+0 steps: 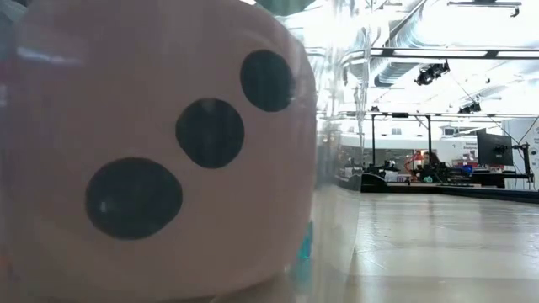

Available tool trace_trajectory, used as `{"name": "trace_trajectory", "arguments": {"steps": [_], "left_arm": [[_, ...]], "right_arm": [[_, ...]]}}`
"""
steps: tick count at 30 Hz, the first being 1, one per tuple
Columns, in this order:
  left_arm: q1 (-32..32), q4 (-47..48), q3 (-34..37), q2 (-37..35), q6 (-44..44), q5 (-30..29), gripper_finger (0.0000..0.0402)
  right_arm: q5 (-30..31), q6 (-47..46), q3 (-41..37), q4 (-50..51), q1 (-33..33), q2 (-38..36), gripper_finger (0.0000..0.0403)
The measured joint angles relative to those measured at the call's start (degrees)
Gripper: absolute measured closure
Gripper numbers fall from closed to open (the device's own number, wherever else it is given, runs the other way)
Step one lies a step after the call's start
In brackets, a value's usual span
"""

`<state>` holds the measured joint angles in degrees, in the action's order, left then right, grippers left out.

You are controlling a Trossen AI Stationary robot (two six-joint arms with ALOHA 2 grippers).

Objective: Pick & Place Dice
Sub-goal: Put the small green dice into the transparent bin

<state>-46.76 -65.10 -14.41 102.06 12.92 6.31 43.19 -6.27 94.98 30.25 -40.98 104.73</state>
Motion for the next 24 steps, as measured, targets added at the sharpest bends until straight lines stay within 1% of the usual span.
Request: {"name": "trace_trajectory", "arguments": {"steps": [4, 6, 8, 11, 12, 17, 21, 24], "left_arm": [[0.04, -3.72, -0.13, 3.37, 10.82, 0.67, 0.0278], [0.09, -4.20, -0.20, 3.53, 12.00, 0.87, 0.0278], [0.04, -5.29, -0.05, 3.78, 9.37, 0.58, 0.0278], [0.06, -7.03, -0.01, 3.78, 0.70, -0.41, 0.0278], [0.04, -7.10, -0.04, 3.76, -0.50, -0.47, 0.0278], [0.07, -6.79, 0.00, 3.78, -0.36, -0.31, 0.0278], [0.07, -6.86, -0.02, 3.78, -0.75, 0.36, 0.0278], [0.05, -7.11, -0.15, 3.78, -0.78, 4.37, 0.0278]], "right_arm": [[0.48, -1.57, 0.00, 3.36, 0.27, -0.26, 0.0227], [0.59, -2.30, 0.00, 3.96, 0.61, -0.57, 0.0227], [0.42, -3.36, 0.02, 5.70, 0.96, -0.87, 0.0227], [-0.14, -4.75, 0.00, 7.38, 1.64, -1.08, 0.0227], [-0.19, -5.01, 0.00, 7.67, 1.78, -1.12, 0.0227], [-0.38, -5.88, 0.00, 9.38, 2.39, -1.24, 0.0227], [-1.83, -5.79, 0.00, 9.88, 2.89, -1.52, 0.0227], [-2.99, -5.76, 0.02, 9.80, 3.61, -1.90, 0.0227]]}}
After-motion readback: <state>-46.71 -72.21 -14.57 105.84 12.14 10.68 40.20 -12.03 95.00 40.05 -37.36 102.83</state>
